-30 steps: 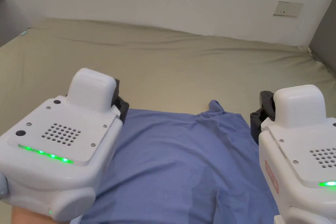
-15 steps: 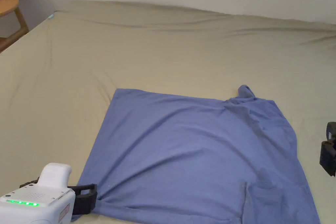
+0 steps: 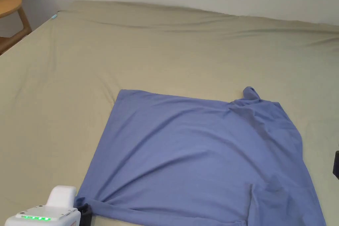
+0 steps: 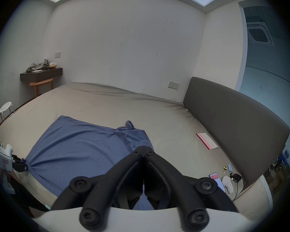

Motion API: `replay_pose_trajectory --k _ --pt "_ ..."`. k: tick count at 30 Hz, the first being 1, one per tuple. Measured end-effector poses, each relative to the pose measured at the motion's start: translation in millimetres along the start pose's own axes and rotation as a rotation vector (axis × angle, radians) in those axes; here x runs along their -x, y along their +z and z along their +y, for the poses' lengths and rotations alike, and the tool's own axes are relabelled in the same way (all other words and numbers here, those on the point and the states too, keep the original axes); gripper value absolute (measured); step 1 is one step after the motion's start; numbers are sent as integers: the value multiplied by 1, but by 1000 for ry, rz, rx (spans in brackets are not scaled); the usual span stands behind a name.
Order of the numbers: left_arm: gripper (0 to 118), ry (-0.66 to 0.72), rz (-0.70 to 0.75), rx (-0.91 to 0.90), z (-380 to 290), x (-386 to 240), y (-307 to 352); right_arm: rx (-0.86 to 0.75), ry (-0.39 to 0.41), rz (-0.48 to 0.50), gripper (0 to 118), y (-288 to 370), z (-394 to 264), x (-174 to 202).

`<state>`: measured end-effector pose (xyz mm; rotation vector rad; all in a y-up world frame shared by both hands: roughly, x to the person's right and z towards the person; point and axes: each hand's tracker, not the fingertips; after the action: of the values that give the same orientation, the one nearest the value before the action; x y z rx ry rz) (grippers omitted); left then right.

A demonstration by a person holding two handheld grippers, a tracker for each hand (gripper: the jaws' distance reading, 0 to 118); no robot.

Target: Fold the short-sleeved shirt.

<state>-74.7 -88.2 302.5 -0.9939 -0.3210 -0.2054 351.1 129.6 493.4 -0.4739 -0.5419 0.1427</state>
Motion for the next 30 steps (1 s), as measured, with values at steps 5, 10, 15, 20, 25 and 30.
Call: replay_pose_trajectory --k 5,10,15,20,25,30 --pt "7 -57 23 -45 4 -12 5 13 3 -18 2 2 -4 -4" --pt "7 -42 15 -99 10 -15 26 97 3 -37 2 -3 -20 -15" --pt "7 -49 30 -143 15 -17 40 292 -51 -14 50 -25 -65 -33" --pt "7 -68 52 -133 16 -21 39 608 -73 42 101 -58 -134 -48" --pt "7 -66 62 -95 12 -21 35 767 -71 41 101 -74 -190 -49" --pt "7 -80 77 -57 9 -23 27 785 -88 76 101 -84 -203 -44"
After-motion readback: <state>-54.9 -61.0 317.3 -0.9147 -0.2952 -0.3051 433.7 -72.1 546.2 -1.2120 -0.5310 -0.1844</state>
